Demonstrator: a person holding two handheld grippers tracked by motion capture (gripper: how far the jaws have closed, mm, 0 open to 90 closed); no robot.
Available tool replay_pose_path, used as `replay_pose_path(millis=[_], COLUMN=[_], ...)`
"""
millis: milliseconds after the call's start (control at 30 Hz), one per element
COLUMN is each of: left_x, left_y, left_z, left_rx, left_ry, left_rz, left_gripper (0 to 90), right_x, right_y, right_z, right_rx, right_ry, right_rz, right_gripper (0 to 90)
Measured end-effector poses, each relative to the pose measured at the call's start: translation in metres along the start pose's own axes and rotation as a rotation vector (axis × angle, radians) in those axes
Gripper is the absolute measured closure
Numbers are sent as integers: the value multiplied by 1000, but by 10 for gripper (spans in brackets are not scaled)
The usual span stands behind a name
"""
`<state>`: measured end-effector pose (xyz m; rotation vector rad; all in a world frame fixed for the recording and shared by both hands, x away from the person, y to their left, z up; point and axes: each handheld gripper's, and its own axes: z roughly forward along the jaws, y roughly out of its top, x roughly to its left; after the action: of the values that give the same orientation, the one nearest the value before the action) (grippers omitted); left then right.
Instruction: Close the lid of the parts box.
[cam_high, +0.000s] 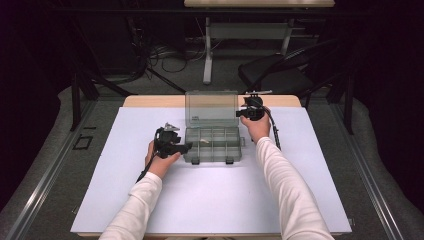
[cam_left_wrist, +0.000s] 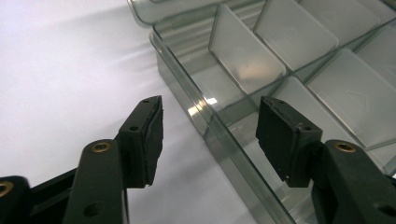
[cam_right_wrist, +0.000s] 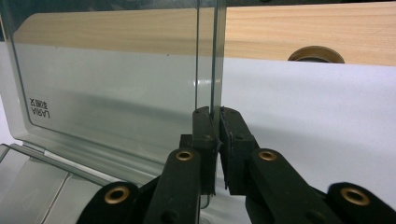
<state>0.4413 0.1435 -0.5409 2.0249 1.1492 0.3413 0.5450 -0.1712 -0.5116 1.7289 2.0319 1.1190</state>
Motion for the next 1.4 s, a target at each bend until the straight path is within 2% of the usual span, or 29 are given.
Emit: replay_pose_path(millis=[100,133,233,333,433,667,767,933,1300,1400], left_x=[3,4,9,14,19,27,30,30,36,37], left_y=[4,5,11,17,26,43,51,68,101,108], left_z=[-6,-8,-12,-16,-19,-23,-24,-27,-33,-33], left_rx=[-15,-30,-32,-27,-30,-52,-41,-36,-79,-80], left_ry=[-1,11,15,-12,-41,-49,-40,-16,8,26], left_rz=[1,-12,-35,-62,-111,-147,-137,-105,-85,-60], left_gripper=[402,400,397,393,387,324,283,283,318,348], right_x=[0,0,1,2,2,4,4,4,5,5], right_y=[-2,-3,-4,-5,-7,-9,-10,-12,-15,-16], right_z=[0,0,-1,-1,-2,-2,-2,-3,-3,-4], right_rx=[-22,-27,-36,-51,-57,-75,-88,-105,-127,-135], right_ry=[3,3,-2,-6,-12,-18,-20,-20,-27,-30], right_rz=[1,2,1,1,-2,-10,-17,-30,-37,-35], right_gripper=[855,855,856,857,857,858,858,859,859,860])
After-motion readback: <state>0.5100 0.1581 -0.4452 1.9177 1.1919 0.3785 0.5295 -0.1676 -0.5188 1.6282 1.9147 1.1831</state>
